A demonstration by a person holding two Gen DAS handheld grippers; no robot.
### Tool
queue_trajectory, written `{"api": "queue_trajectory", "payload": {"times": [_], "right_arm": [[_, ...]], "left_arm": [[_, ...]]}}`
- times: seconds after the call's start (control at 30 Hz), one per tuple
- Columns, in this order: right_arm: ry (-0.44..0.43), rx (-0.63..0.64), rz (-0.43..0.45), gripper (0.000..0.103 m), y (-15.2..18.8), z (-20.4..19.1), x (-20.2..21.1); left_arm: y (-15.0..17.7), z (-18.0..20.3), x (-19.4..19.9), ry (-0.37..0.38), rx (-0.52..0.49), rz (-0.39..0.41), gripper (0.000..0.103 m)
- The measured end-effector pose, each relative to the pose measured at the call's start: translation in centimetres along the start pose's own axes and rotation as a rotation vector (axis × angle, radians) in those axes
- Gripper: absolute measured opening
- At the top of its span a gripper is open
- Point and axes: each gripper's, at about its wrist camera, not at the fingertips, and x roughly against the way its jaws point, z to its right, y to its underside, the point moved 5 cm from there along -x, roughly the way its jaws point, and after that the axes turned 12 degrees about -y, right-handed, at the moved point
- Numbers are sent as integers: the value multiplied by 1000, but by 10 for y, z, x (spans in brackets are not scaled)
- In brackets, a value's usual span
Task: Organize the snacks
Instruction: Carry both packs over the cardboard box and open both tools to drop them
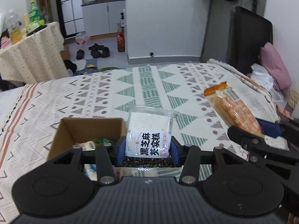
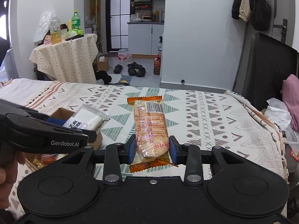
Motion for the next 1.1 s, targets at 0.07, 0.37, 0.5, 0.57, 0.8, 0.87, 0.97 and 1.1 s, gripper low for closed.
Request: {"api": "queue_trajectory", "payload": {"times": [0.07,0.37,0.5,0.57,0.8,0.87,0.97,1.1], "right_arm": [[-8,16,1,35,-4,-8,-3],[-51,62,3,35,-19,-45,-20],[-75,71,1,35,-25,-60,-33],[-87,76,-1,35,-27,-67,-39],[-116,101,-22,35,-28,-90,-63],[-125,107,-30,35,-28,-95,-71],[-136,115,-40,35,-27,-104,-81],[-152,125,-53,35,-26,-112,-93]], "left_arm": [[-2,-10,0,-5,20,3,47],[-13,-66,-5,-53,112,18,47],[-14,-91,-13,-73,155,11,47],[-13,-101,-17,-78,177,5,47],[-8,-131,-33,-92,230,-28,47],[-5,-137,-39,-93,249,-43,47],[-1,-145,-47,-83,276,-68,47],[3,-148,-56,-65,293,-89,47]]}}
